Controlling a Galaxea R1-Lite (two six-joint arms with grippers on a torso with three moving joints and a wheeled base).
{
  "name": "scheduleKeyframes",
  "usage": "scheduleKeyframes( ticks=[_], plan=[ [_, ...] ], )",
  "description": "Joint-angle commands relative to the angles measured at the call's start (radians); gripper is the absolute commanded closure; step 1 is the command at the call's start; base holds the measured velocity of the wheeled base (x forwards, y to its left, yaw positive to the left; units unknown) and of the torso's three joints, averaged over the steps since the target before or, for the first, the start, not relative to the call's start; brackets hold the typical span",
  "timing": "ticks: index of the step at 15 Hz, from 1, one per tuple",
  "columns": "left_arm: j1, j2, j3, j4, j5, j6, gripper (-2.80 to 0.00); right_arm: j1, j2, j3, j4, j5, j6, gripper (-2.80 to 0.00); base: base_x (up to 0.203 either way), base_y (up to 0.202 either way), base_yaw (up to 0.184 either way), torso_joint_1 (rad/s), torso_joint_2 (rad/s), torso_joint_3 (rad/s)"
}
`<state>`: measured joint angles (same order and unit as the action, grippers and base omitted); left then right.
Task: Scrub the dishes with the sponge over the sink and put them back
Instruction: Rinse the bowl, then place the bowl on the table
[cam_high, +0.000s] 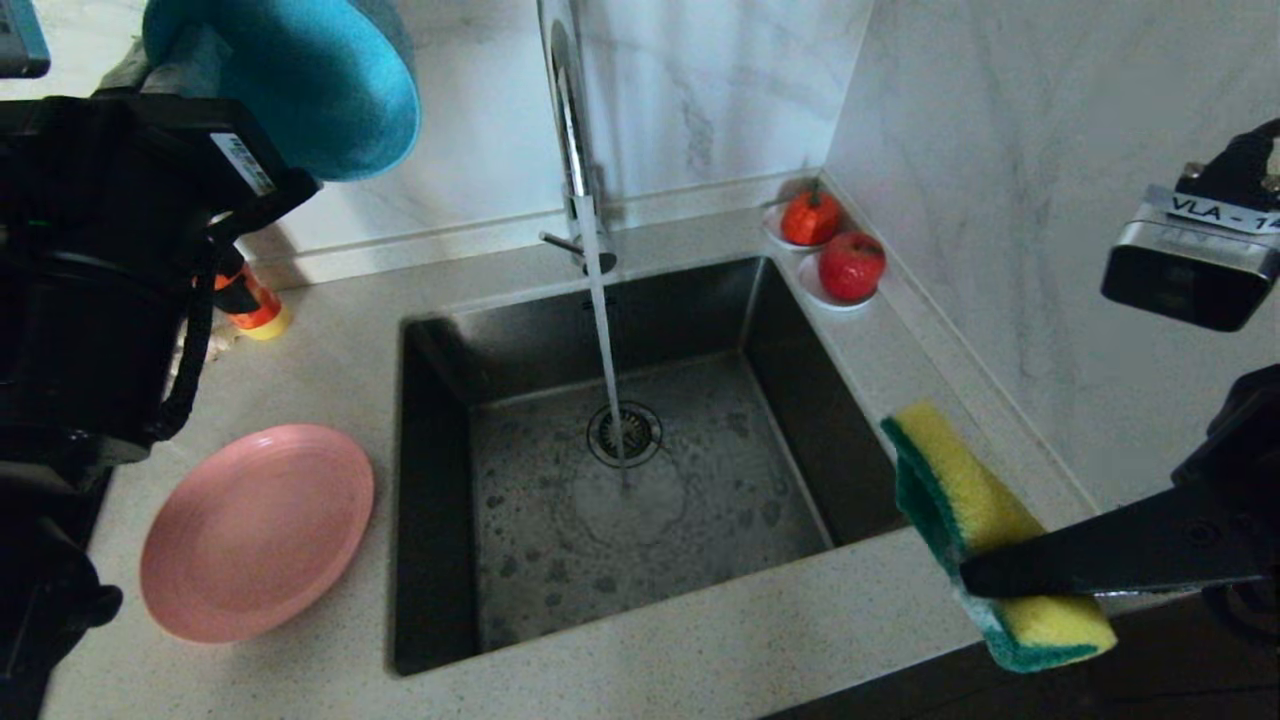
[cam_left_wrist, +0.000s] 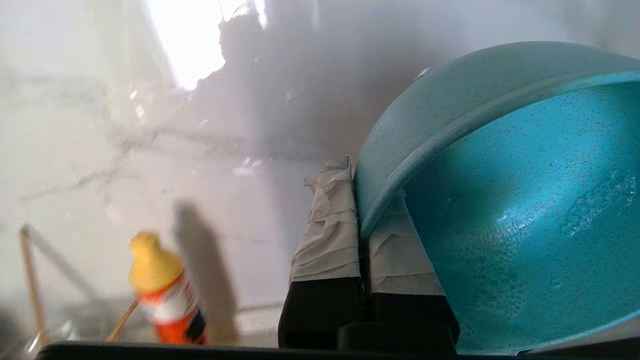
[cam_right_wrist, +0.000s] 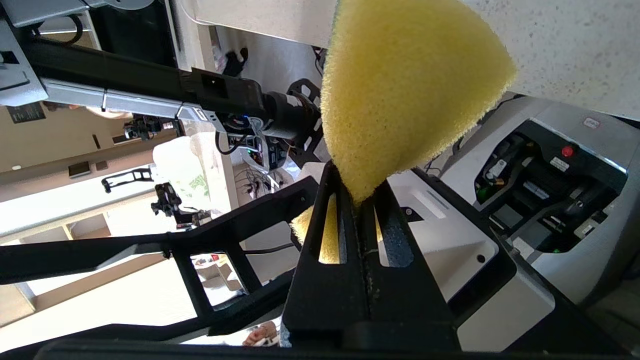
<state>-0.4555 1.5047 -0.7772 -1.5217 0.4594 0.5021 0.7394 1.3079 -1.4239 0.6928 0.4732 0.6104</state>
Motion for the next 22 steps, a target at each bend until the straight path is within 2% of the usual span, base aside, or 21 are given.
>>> scheduleKeyframes(
  ticks=[1, 2, 4, 7, 9, 11, 13, 15, 16, 17, 19, 22],
  plan=[
    [0.000, 0.038, 0.018, -0.005, 0.086, -0.002, 0.00, 0.000, -0.004, 0.007, 0.004, 0.002, 0.003, 0.00, 0.000, 0.000, 0.000, 0.000, 0.00, 0.000],
    [0.000, 0.061, 0.054, 0.018, 0.140, -0.013, 0.00, 0.000, -0.008, 0.008, 0.005, 0.003, 0.005, 0.00, 0.000, 0.000, 0.000, 0.000, 0.00, 0.000],
    [0.000, 0.077, 0.129, 0.087, 0.182, -0.043, 0.00, 0.001, -0.018, 0.014, 0.005, 0.003, 0.005, 0.00, 0.000, 0.000, 0.000, 0.000, 0.00, 0.000],
    [0.004, 0.041, 0.152, 0.307, 0.218, -0.106, 0.00, 0.000, -0.038, 0.049, 0.005, 0.000, 0.005, 0.00, 0.000, 0.000, 0.000, 0.000, 0.00, 0.000],
    [0.006, -0.011, 0.138, 0.561, 0.222, -0.211, 0.00, 0.000, -0.052, 0.082, 0.004, -0.021, 0.003, 0.00, 0.000, 0.000, 0.000, 0.000, 0.00, 0.000],
    [0.010, -0.068, 0.071, 0.900, 0.214, -0.357, 0.00, 0.000, -0.061, 0.092, 0.004, -0.025, 0.002, 0.00, 0.000, 0.000, 0.000, 0.000, 0.00, 0.000],
    [0.032, -0.117, -0.040, 1.260, 0.165, -0.522, 0.00, 0.000, -0.072, 0.109, 0.004, -0.026, 0.000, 0.00, 0.000, 0.000, 0.000, 0.000, 0.00, 0.000],
    [0.092, -0.152, -0.203, 1.568, 0.068, -0.690, 0.00, -0.012, -0.082, 0.123, 0.003, -0.027, -0.002, 0.00, 0.000, 0.000, 0.000, 0.000, 0.00, 0.000],
    [0.141, -0.165, -0.264, 1.687, 0.014, -0.755, 0.00, -0.026, -0.085, 0.127, 0.003, -0.026, -0.004, 0.00, 0.000, 0.000, 0.000, 0.000, 0.00, 0.000],
    [0.198, -0.177, -0.299, 1.755, -0.023, -0.798, 0.00, -0.034, -0.087, 0.134, 0.002, -0.025, -0.005, 0.00, 0.000, 0.000, 0.000, 0.000, 0.00, 0.000],
    [0.306, -0.197, -0.318, 1.802, -0.053, -0.825, 0.00, -0.056, -0.089, 0.150, 0.001, -0.026, -0.007, 0.00, 0.000, 0.000, 0.000, 0.000, 0.00, 0.000],
    [0.492, -0.248, -0.307, 1.877, -0.120, -0.833, 0.00, -0.103, -0.087, 0.180, -0.013, -0.024, -0.038, 0.00, 0.000, 0.000, 0.000, 0.000, 0.00, 0.000]
  ],
)
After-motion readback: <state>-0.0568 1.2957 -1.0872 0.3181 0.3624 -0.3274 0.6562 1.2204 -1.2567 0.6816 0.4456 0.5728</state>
